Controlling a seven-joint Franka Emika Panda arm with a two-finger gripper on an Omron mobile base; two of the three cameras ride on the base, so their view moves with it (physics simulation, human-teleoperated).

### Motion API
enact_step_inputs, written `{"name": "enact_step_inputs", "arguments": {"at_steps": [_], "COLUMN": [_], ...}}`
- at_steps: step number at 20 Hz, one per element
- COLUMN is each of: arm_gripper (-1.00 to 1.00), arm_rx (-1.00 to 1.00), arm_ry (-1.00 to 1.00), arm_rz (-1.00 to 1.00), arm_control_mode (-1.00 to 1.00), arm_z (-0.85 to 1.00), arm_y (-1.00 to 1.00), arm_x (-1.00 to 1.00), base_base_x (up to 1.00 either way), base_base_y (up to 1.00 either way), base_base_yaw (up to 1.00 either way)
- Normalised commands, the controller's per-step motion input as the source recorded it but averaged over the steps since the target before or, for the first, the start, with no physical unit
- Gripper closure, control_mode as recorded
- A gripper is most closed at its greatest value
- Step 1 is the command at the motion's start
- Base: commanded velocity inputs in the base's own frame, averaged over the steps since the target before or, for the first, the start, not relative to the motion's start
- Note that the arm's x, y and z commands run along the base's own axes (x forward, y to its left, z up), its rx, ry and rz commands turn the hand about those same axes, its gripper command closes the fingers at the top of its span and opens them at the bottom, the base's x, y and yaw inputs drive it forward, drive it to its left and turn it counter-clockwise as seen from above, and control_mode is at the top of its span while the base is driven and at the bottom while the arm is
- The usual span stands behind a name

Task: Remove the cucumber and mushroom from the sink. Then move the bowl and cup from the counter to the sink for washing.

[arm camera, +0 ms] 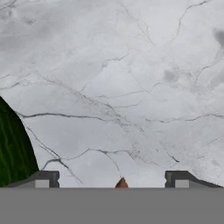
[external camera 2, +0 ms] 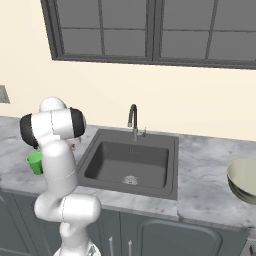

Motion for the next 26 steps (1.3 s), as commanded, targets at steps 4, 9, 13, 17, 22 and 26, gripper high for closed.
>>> {"name": "enact_step_inputs", "arguments": {"at_steps": [4, 9, 13, 17, 22, 26], "arm_gripper": [-1.0, -1.0, -1.0, -1.0, -1.0, -1.0], "arm_rx": [0.0, 0.0, 0.0, 0.02, 0.09, 0.17], "arm_ry": [-0.05, -0.05, -0.05, 0.0, 0.0, 0.0], "arm_rz": [0.0, 0.0, 0.0, 0.0, 0.0, 0.0], "arm_control_mode": [-1.0, -1.0, -1.0, -1.0, -1.0, -1.0], "arm_z": [0.18, 0.22, 0.27, 0.26, 0.26, 0.23], "arm_y": [0.0, 0.01, 0.04, 0.01, 0.01, 0.0], "arm_x": [-0.02, 0.0, -0.08, -0.14, -0.19, -0.27], "base_base_x": [0.0, 0.0, 0.0, 0.0, 0.0, 0.0], "base_base_y": [0.0, 0.0, 0.0, 0.0, 0.0, 0.0], "base_base_yaw": [0.0, 0.0, 0.0, 0.0, 0.0, 0.0]}}
